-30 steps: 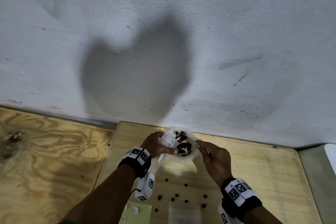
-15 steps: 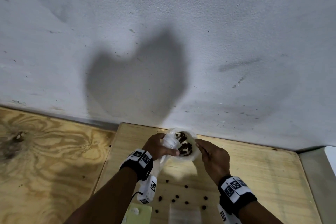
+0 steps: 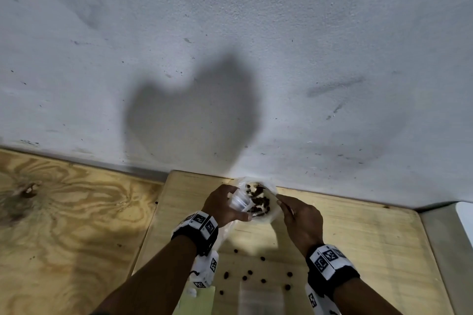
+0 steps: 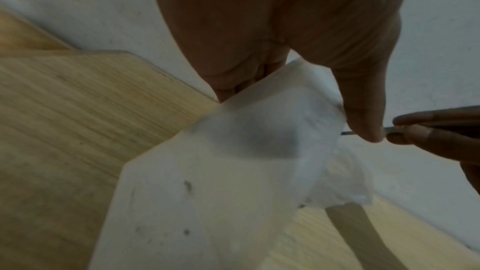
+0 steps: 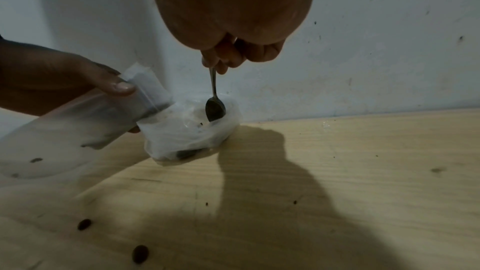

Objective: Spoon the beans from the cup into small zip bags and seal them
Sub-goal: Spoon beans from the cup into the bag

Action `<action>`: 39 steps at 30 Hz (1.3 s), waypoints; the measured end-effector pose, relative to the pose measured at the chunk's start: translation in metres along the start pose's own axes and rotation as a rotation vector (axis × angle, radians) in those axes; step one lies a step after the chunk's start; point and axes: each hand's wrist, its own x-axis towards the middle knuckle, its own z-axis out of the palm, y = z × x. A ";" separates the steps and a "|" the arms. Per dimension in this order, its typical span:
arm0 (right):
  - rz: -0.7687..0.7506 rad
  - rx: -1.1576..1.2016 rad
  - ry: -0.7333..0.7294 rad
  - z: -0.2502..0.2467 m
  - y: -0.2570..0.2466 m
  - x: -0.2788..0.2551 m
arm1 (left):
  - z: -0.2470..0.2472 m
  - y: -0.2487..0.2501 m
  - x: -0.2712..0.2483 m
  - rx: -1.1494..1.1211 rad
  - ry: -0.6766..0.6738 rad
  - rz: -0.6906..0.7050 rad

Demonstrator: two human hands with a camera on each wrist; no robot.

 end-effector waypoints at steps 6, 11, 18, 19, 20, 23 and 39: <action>0.082 0.119 0.023 -0.008 0.006 -0.010 | 0.005 -0.004 -0.005 0.063 0.016 0.067; 0.126 0.103 0.010 -0.001 0.008 -0.013 | 0.012 -0.008 -0.010 0.123 0.051 0.150; 0.194 0.221 0.027 -0.002 0.014 -0.012 | 0.015 -0.016 -0.008 0.160 0.078 0.192; 0.195 0.215 0.021 -0.001 0.015 -0.009 | 0.015 -0.016 -0.008 0.160 0.077 0.189; 0.200 0.221 0.010 0.000 0.014 -0.008 | 0.015 -0.016 -0.007 0.159 0.077 0.183; 0.205 0.291 -0.033 0.000 0.013 -0.009 | 0.015 -0.016 -0.005 0.135 0.072 0.148; 0.096 0.191 -0.119 -0.006 0.013 0.000 | 0.002 -0.012 0.003 0.014 -0.002 0.009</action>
